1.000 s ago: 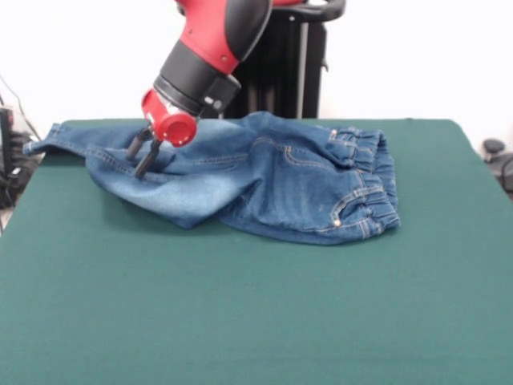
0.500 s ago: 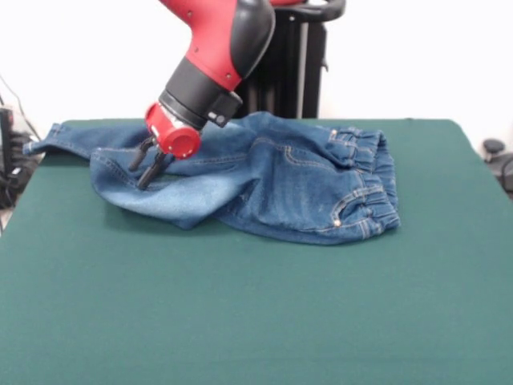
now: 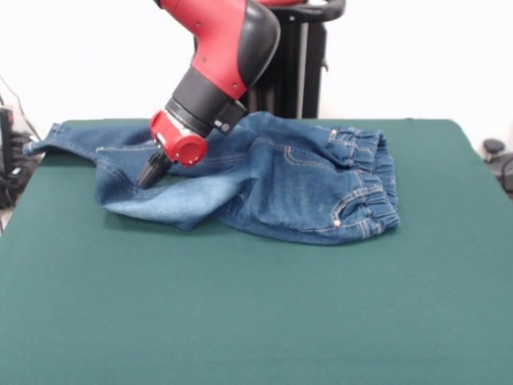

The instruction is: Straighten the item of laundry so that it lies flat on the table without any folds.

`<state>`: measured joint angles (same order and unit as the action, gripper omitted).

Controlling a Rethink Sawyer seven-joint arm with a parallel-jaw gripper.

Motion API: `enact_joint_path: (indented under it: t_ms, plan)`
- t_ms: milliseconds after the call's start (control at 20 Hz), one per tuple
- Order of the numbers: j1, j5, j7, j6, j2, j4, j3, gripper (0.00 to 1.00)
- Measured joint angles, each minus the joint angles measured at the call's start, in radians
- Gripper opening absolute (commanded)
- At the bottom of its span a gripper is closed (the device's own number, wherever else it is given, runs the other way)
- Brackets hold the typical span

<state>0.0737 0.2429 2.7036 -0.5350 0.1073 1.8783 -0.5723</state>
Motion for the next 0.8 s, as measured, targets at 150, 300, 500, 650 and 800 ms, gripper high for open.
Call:
enact_joint_path:
  t_ms: [150,300,500,650,800]
  plan:
    - [0.007,0.0,0.0,0.0,0.001,0.0,0.0,0.0]
    - [0.006,-0.001,0.0,0.0,0.005,0.0,0.0,0.0]
    - [-0.001,-0.02,0.0,-0.001,0.016,0.0,0.0,0.0]
    - [-0.001,-0.022,0.0,-0.006,0.034,0.0,-0.001,1.0]
    - [0.005,-0.022,0.0,-0.01,0.038,0.0,-0.008,1.0]
